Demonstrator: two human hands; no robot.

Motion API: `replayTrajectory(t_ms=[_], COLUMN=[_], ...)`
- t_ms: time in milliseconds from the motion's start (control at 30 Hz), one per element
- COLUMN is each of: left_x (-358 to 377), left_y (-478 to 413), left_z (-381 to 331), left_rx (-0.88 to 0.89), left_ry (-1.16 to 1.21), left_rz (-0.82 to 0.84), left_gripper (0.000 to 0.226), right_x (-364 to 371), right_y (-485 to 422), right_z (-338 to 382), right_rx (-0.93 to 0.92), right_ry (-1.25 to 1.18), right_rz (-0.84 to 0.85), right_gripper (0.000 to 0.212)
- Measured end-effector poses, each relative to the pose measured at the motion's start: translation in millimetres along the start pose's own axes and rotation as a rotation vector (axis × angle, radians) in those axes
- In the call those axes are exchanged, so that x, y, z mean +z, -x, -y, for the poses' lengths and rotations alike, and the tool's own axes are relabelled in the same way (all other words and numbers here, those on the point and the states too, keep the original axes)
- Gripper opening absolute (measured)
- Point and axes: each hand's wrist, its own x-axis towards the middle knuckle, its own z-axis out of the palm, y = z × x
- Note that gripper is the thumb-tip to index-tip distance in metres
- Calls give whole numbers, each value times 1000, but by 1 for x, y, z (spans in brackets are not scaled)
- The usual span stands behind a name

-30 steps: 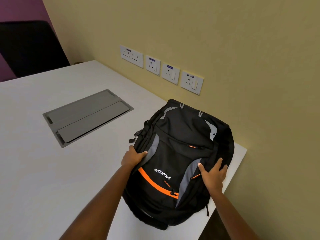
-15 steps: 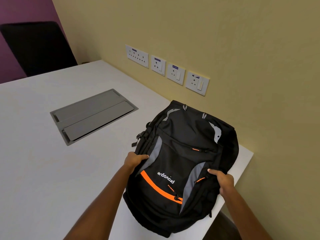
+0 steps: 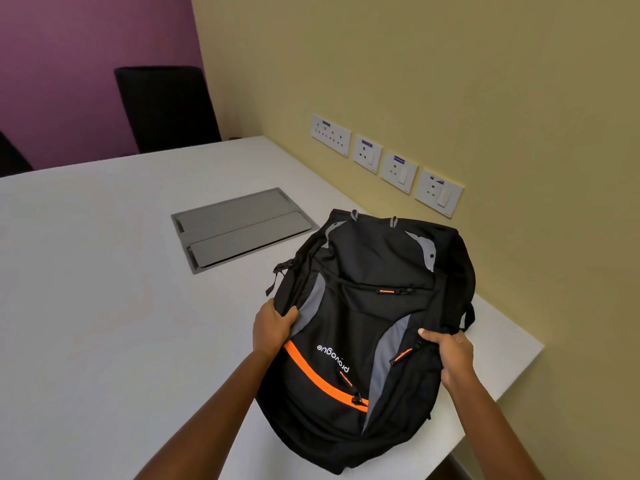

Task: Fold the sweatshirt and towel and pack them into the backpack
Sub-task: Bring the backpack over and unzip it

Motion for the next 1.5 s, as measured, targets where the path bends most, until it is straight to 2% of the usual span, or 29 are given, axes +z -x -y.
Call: replayTrajectory(t_ms=[133, 233, 433, 700, 967, 1267, 1400, 1500], left_x=[-40, -78, -162, -277, -369, -418, -427, -428], left_y=[6, 8, 20, 47, 70, 77, 76, 73], left_z=[8, 17, 46, 106, 176, 253, 279, 289], left_rx=[7, 14, -20, -99, -218, -369, -465, -503], left_ry=[42, 48, 74, 126, 223, 303, 299, 257], left_rz=[-110, -197, -361, -542, -710, -702, -618, -578], left_gripper=[33, 16, 13, 32, 32, 42, 46, 48], right_x=[33, 66, 143, 251, 355, 430, 433, 423], right_y=[14, 29, 67, 140, 205, 230, 232, 237], right_z=[5, 6, -4, -44, -99, -158, -180, -192], right_rx=[-50, -73, -86, -105, -144, -143, -243, -384], right_ry=[31, 57, 131, 252, 412, 621, 800, 932], right_rz=[97, 183, 357, 545, 682, 691, 613, 608], right_gripper=[55, 54, 52, 52, 50, 48, 57, 58])
